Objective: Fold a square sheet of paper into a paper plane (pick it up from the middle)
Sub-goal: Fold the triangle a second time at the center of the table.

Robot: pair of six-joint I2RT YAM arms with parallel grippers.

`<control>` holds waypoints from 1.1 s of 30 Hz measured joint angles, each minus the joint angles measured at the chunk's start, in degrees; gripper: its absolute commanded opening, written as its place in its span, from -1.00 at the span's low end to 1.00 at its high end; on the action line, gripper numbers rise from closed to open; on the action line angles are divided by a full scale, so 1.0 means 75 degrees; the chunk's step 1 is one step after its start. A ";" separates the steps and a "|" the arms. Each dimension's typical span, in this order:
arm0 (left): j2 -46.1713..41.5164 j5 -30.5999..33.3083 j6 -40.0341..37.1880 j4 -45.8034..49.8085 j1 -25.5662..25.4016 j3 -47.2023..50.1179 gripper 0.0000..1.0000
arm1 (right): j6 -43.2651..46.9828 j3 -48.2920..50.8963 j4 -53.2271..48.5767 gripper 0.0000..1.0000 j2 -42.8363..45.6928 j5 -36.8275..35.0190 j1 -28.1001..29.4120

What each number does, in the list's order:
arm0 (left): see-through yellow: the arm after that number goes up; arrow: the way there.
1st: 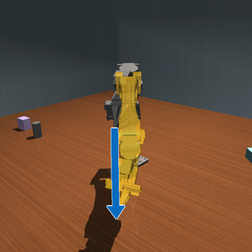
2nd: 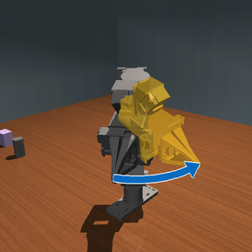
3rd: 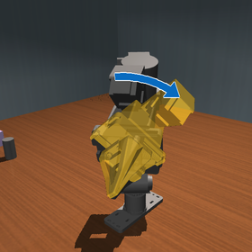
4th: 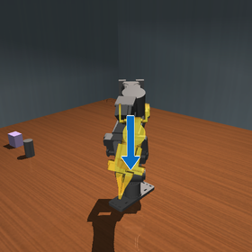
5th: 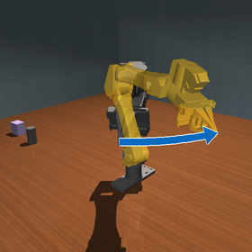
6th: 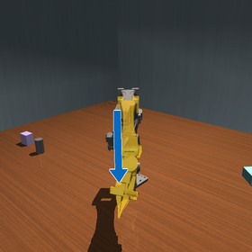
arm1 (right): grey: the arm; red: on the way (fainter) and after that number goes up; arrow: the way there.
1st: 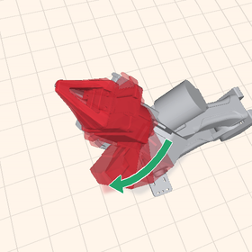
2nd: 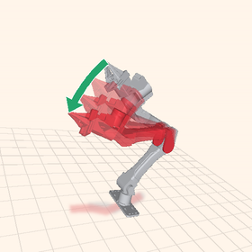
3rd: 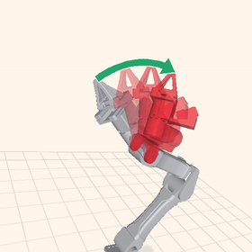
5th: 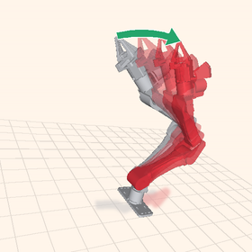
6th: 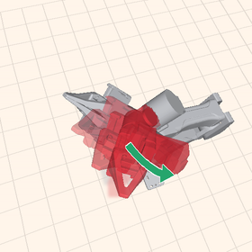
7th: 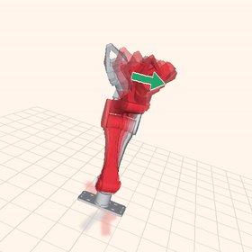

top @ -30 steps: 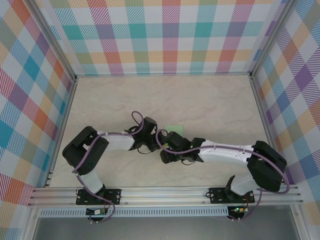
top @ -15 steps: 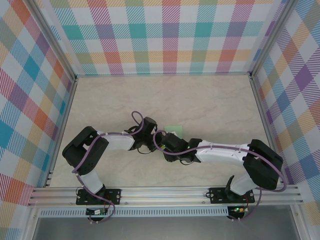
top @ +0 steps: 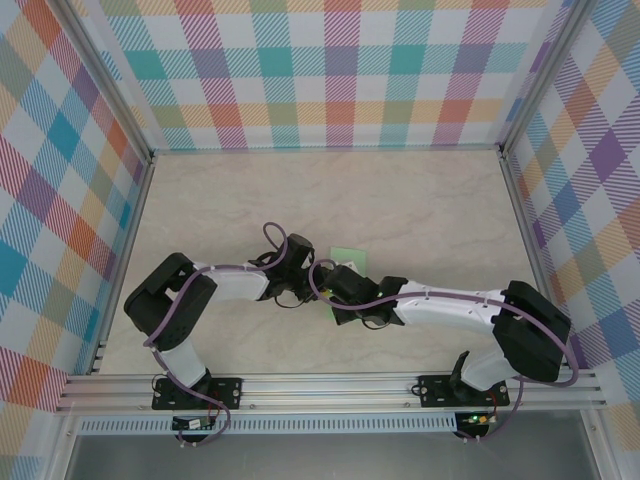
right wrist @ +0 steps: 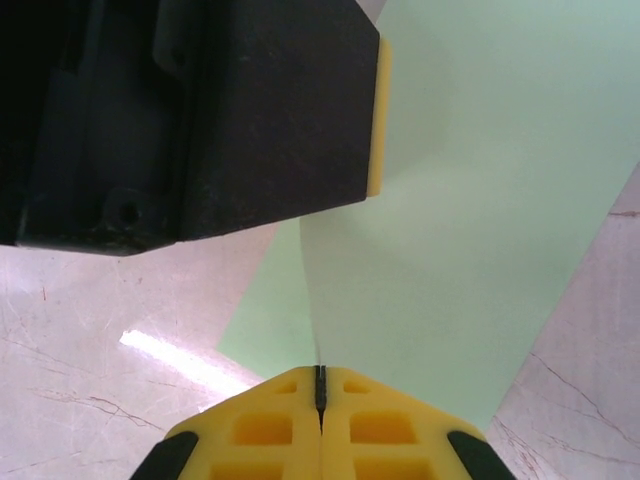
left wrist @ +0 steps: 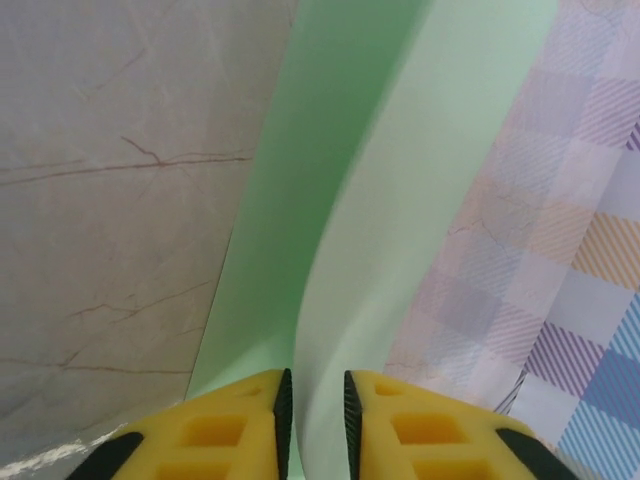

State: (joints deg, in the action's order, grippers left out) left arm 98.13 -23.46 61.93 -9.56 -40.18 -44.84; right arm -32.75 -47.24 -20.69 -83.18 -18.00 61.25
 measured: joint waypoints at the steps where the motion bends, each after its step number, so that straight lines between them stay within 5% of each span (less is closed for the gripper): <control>1: -0.0055 0.0029 -0.0003 0.0093 0.0000 0.0000 -0.31 | 0.0000 0.0000 0.0000 -0.95 0.0023 0.0000 -0.0003; 5: -0.0583 0.0312 -0.0032 0.0589 0.0000 0.0003 -0.04 | 0.0000 0.0058 0.0017 -0.96 0.0233 0.0061 -0.0093; 8: -0.1212 0.0621 -0.0125 0.0935 -0.0020 0.0015 -0.02 | -0.0061 0.0274 0.0082 -0.95 0.0466 0.0256 -0.0312; 20: -0.1577 0.1090 -0.0481 0.1577 -0.0828 0.0009 -0.63 | -0.0274 0.1259 0.0799 -0.91 0.1221 0.2259 -0.2180; 33: -0.0274 0.1288 -0.0551 0.1833 -0.1288 -0.0388 -0.72 | -0.0323 0.1309 0.0807 -0.89 0.1221 0.2809 -0.2518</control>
State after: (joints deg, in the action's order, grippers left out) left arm 96.07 -13.80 57.80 4.19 -49.84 -47.75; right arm -35.18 -37.43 -14.63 -74.02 3.07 42.37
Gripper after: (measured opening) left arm 0.141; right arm 0.054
